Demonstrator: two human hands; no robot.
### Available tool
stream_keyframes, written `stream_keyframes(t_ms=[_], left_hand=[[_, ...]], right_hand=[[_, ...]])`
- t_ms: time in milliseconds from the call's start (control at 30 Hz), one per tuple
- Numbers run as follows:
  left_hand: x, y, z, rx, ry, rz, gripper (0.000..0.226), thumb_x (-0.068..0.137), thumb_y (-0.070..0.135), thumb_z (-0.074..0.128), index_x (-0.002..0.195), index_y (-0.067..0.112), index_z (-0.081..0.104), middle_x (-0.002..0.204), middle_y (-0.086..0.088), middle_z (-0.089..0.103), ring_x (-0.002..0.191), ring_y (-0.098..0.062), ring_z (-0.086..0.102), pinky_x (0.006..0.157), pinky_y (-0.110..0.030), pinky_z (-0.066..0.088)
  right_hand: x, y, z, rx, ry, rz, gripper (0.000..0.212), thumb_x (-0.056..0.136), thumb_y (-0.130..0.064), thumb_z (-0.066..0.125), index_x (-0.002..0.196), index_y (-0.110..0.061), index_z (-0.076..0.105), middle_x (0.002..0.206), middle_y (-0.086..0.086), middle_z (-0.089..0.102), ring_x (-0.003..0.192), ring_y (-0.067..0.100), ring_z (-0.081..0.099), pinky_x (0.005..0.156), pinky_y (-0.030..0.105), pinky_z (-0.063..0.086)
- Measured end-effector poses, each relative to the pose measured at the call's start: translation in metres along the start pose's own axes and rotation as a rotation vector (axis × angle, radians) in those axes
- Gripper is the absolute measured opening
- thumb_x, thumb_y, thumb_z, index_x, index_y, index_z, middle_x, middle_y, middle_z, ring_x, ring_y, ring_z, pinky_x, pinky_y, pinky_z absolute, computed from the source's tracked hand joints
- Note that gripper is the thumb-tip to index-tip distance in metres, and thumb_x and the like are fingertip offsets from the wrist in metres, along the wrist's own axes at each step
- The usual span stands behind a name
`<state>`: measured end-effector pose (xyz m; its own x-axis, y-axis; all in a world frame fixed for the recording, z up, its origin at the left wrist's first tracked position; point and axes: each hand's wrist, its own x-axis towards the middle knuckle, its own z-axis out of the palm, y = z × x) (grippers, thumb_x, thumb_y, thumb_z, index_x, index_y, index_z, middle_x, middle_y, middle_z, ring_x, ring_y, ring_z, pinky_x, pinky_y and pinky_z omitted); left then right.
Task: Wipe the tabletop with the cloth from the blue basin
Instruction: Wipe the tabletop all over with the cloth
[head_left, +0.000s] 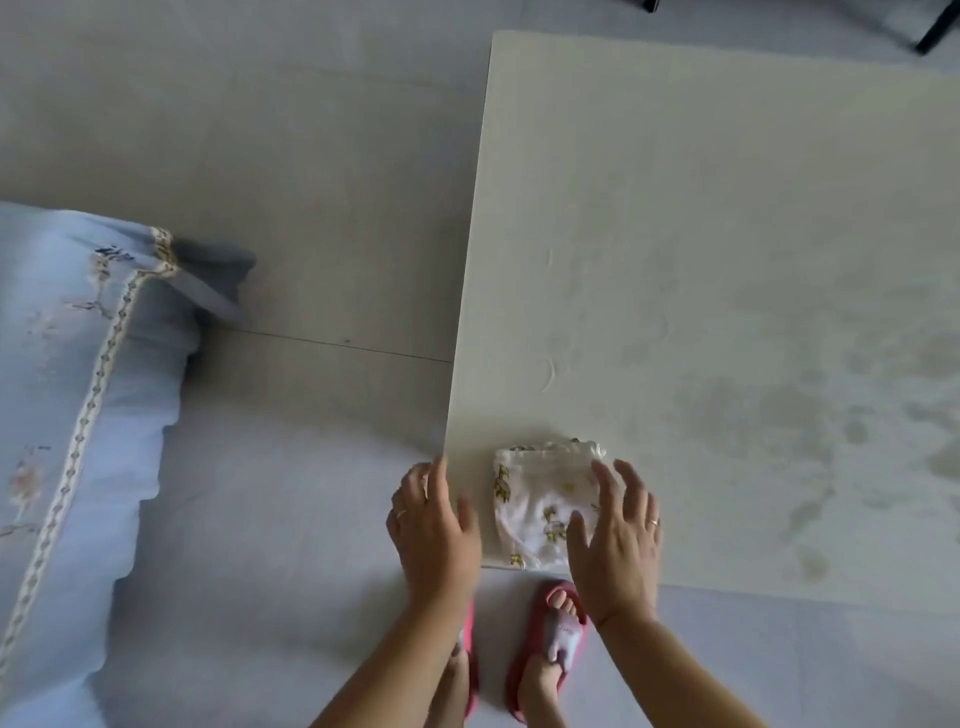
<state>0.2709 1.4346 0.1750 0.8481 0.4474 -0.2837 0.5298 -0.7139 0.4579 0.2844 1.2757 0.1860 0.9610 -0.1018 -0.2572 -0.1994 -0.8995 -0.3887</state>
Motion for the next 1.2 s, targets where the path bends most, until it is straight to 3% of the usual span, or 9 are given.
stream_keyframes(t_ms=[200,333,433,533,633,733,867,1067,1200], left_hand=[[0.026,-0.016,0.027,-0.202,-0.039,0.015,0.055,0.098,0.022,0.047,0.148,0.012,0.026,0.153,-0.007,0.033,0.136,-0.027,0.038,0.106,-0.037,0.033],[0.022,-0.026,0.043,-0.231,-0.033,-0.013,0.057,0.097,0.036,0.037,0.15,0.029,0.019,0.152,0.004,0.036,0.123,-0.026,0.053,0.083,-0.035,0.047],[0.023,-0.034,0.045,-0.281,-0.091,0.021,0.063,0.084,0.05,0.023,0.146,0.043,0.012,0.15,0.004,0.04,0.104,-0.033,0.061,0.066,-0.029,0.04],[0.025,-0.038,0.044,-0.302,-0.106,0.099,0.058,0.08,0.055,0.017,0.137,0.056,0.006,0.151,0.005,0.039,0.099,-0.028,0.063,0.066,-0.024,0.038],[0.025,-0.035,0.043,-0.317,-0.094,0.154,0.059,0.085,0.051,0.02,0.142,0.046,0.01,0.156,0.011,0.021,0.125,-0.025,0.051,0.079,-0.027,0.044],[0.023,-0.032,0.044,-0.31,-0.049,0.199,0.062,0.09,0.04,0.026,0.148,0.029,0.008,0.152,0.016,0.012,0.136,-0.021,0.039,0.093,-0.034,0.044],[0.022,-0.034,0.045,-0.281,-0.058,0.154,0.067,0.086,0.025,0.033,0.15,0.026,0.012,0.154,0.012,0.021,0.124,-0.028,0.051,0.076,-0.024,0.04],[0.02,-0.035,0.041,-0.325,-0.071,0.146,0.06,0.086,0.039,0.026,0.143,0.038,0.008,0.152,0.008,0.031,0.118,-0.028,0.056,0.072,-0.024,0.041],[0.021,-0.03,0.042,-0.21,-0.029,0.182,0.067,0.087,0.042,0.025,0.15,0.024,0.014,0.154,0.005,0.029,0.129,-0.022,0.048,0.081,-0.033,0.049]], right_hand=[[0.004,-0.008,0.049,-0.243,-0.054,-0.275,0.059,0.093,-0.042,0.03,0.147,-0.019,0.023,0.156,0.01,0.015,0.145,0.026,0.006,0.116,0.047,0.003],[0.003,-0.011,0.069,-0.284,-0.032,-0.192,0.065,0.092,-0.05,0.027,0.148,-0.017,0.024,0.156,0.009,0.017,0.145,0.03,0.013,0.115,0.048,0.009],[-0.011,-0.031,0.087,-0.331,-0.037,-0.325,0.064,0.089,-0.046,0.032,0.147,-0.018,0.027,0.156,0.008,0.019,0.143,0.034,0.018,0.113,0.05,0.012],[-0.016,-0.034,0.093,-0.351,-0.057,-0.491,0.062,0.088,-0.039,0.037,0.147,-0.021,0.029,0.156,0.005,0.021,0.144,0.032,0.017,0.113,0.051,0.015],[0.004,-0.005,0.078,-0.351,-0.067,-0.627,0.06,0.092,-0.052,0.037,0.147,-0.026,0.031,0.156,0.001,0.022,0.145,0.025,0.015,0.115,0.048,0.017],[0.036,0.027,0.058,-0.347,0.02,-0.42,0.062,0.093,-0.055,0.032,0.148,-0.027,0.024,0.157,0.001,0.019,0.146,0.022,0.011,0.117,0.047,0.011],[0.027,-0.01,0.076,-0.245,0.11,-0.045,0.063,0.092,-0.049,0.027,0.149,-0.024,0.018,0.158,0.006,0.012,0.146,0.026,0.004,0.117,0.047,0.001],[0.022,-0.022,0.081,-0.373,-0.056,-0.629,0.059,0.092,-0.049,0.038,0.146,-0.025,0.033,0.154,0.002,0.028,0.144,0.026,0.018,0.114,0.049,0.02],[0.084,0.007,0.052,-0.318,0.023,-0.245,0.065,0.092,-0.056,0.022,0.15,-0.028,0.013,0.159,0.001,0.01,0.147,0.021,0.003,0.118,0.046,0.003]])
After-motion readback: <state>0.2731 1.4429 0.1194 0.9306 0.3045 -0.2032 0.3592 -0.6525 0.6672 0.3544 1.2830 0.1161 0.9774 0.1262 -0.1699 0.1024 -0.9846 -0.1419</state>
